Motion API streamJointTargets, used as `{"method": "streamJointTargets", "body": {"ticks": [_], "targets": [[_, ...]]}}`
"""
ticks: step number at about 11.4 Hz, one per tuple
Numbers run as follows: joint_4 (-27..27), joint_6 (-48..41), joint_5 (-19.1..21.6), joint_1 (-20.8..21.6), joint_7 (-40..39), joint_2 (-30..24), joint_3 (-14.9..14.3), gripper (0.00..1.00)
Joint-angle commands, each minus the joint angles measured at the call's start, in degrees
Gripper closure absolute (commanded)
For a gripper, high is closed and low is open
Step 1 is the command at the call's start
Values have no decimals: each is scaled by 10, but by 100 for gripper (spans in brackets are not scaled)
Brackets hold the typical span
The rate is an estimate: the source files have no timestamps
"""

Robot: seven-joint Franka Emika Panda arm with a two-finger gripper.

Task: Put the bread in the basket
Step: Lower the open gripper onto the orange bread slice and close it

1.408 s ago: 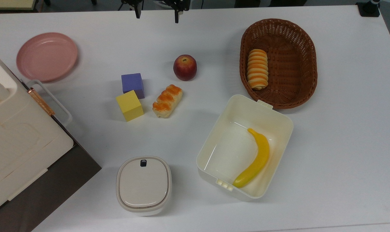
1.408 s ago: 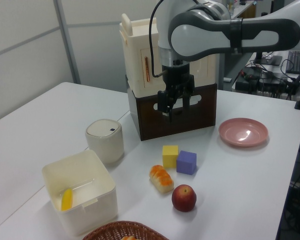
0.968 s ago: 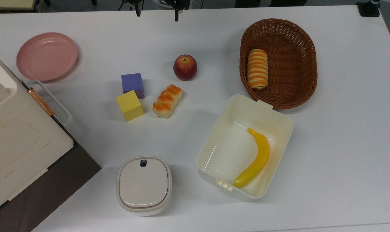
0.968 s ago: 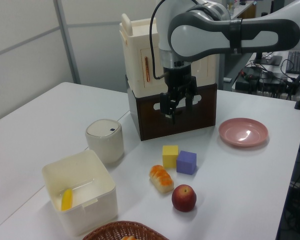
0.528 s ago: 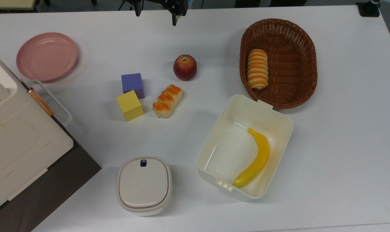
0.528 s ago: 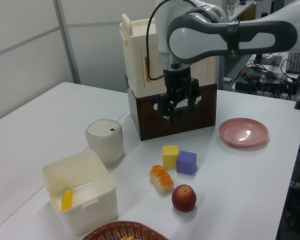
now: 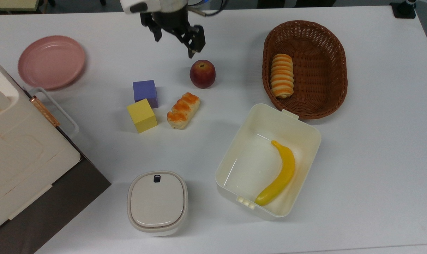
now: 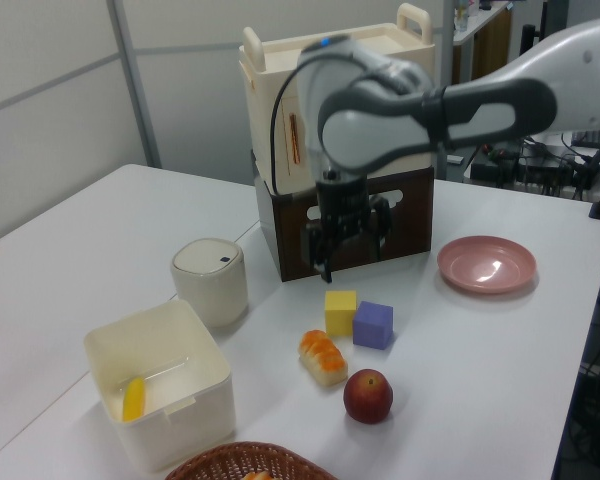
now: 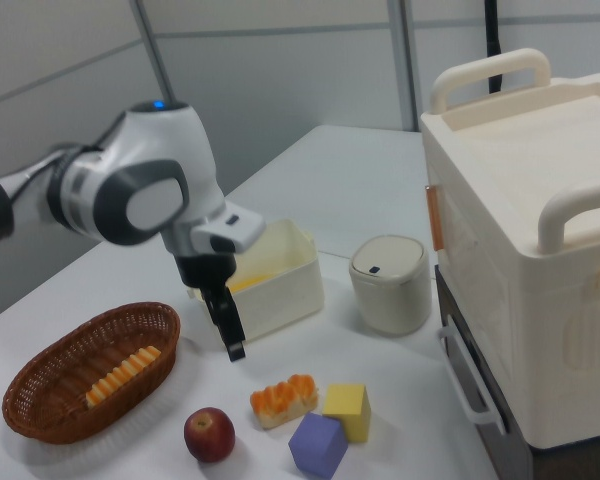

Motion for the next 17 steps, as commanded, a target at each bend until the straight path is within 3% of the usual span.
{"method": "streamJointTargets", "body": {"ticks": [1, 7, 17], "targets": [[-39, 80, 12, -2, 11, 44, -3, 0], [-38, 176, 10, -12, 12, 153, -3, 0], [-31, 192, 26, -24, 14, 150, -2, 0]]}}
